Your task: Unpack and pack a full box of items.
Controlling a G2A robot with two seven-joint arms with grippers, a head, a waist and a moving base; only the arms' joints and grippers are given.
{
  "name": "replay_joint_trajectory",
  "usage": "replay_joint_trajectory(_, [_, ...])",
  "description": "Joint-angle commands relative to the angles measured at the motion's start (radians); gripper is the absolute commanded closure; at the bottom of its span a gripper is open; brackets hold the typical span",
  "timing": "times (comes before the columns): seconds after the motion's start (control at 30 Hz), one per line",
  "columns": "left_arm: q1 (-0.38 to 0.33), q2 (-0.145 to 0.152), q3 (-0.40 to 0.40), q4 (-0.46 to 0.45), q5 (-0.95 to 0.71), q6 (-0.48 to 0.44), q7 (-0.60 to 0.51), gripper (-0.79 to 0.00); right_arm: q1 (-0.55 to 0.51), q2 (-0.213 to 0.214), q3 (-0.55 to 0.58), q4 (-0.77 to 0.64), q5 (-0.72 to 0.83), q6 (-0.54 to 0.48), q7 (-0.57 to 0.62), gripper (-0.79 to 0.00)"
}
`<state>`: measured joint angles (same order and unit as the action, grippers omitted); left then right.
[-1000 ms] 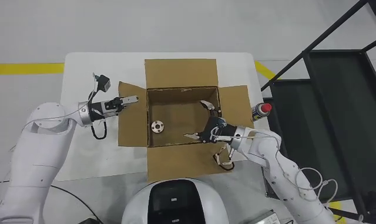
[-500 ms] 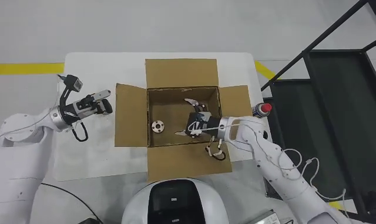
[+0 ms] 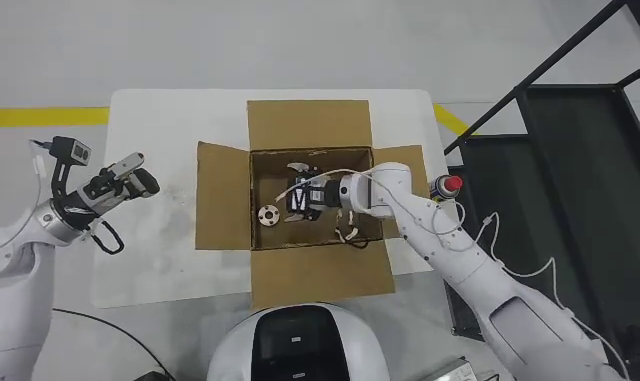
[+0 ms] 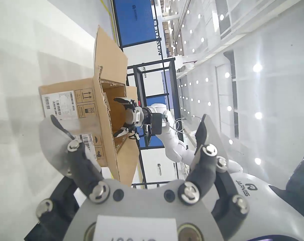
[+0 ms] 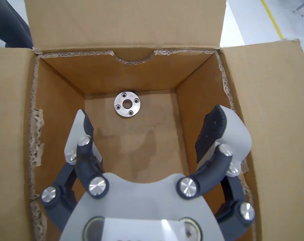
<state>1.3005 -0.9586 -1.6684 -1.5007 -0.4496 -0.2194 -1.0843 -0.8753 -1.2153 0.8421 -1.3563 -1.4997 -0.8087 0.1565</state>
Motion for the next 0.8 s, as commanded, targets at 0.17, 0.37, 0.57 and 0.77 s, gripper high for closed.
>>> replay_joint_trajectory(0.17, [0.000, 0.000, 0.000, 0.000, 0.000, 0.000, 0.000, -0.785, 0.065, -0.019, -0.043, 0.067, -0.036, -0.003, -0.040, -0.785])
replay_joint_trajectory(0.37, [0.000, 0.000, 0.000, 0.000, 0.000, 0.000, 0.000, -0.785, 0.107, -0.050, -0.118, 0.227, -0.065, 0.012, -0.126, -0.785])
replay_joint_trajectory(0.57, [0.000, 0.000, 0.000, 0.000, 0.000, 0.000, 0.000, -0.785, 0.171, -0.102, -0.210, 0.372, -0.075, 0.005, -0.198, -0.785])
replay_joint_trajectory(0.77, [0.000, 0.000, 0.000, 0.000, 0.000, 0.000, 0.000, -0.785, 0.199, -0.127, -0.253, 0.437, -0.096, 0.002, -0.241, -0.785])
